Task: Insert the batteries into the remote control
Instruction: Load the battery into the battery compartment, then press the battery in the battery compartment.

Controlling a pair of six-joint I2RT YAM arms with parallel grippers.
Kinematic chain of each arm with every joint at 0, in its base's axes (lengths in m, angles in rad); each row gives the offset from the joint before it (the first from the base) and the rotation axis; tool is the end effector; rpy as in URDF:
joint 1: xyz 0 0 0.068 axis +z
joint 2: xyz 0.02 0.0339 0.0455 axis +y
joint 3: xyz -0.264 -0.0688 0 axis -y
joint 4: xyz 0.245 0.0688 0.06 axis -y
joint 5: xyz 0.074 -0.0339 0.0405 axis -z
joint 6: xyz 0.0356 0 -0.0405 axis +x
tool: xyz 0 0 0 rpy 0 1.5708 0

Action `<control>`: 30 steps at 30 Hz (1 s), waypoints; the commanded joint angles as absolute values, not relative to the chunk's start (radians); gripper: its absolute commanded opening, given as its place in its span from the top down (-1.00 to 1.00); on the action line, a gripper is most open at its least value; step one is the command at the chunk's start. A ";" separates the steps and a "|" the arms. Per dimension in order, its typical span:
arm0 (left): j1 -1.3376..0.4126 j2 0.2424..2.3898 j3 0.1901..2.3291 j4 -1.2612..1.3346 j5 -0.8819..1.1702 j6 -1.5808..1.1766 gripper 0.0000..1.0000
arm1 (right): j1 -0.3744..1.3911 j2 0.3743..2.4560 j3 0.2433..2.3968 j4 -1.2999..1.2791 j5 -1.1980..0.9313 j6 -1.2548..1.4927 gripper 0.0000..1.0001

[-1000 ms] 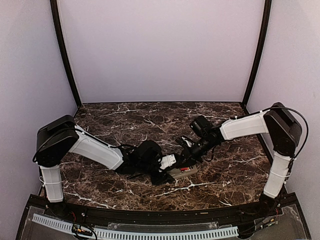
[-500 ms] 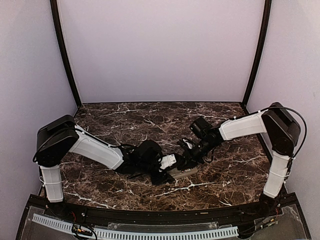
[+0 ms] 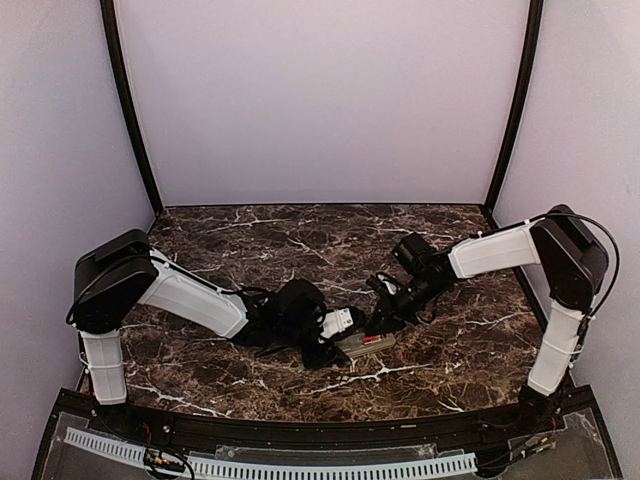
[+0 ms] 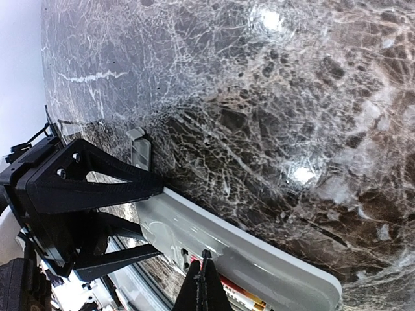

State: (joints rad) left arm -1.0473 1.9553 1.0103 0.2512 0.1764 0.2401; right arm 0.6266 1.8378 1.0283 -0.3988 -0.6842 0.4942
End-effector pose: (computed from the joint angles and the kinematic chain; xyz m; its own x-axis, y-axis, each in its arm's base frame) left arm 0.1921 -0.3452 0.1251 -0.0917 0.6272 -0.7735 0.9697 0.2328 0.0738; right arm 0.2607 0.2165 0.1372 -0.9684 -0.2473 -0.0319 -0.2006 0.6970 0.6885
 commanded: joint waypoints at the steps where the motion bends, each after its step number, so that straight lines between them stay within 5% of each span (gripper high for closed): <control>1: -1.043 1.970 1.018 0.192 0.165 0.267 1.00 | 0.618 1.850 0.974 -0.460 -0.567 0.469 1.00; 16: -1.043 1.970 1.021 0.188 0.168 0.275 1.00 | 0.641 1.718 1.075 -0.496 -0.687 0.482 1.00; 30: -1.042 1.973 1.024 0.180 0.163 0.273 1.00 | 0.658 1.899 1.082 -0.563 -0.596 0.434 1.00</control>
State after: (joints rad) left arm -1.0470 1.9553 1.0153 0.2417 0.1753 0.2546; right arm 0.6544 1.8576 1.0683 -0.4854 -0.6849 0.4786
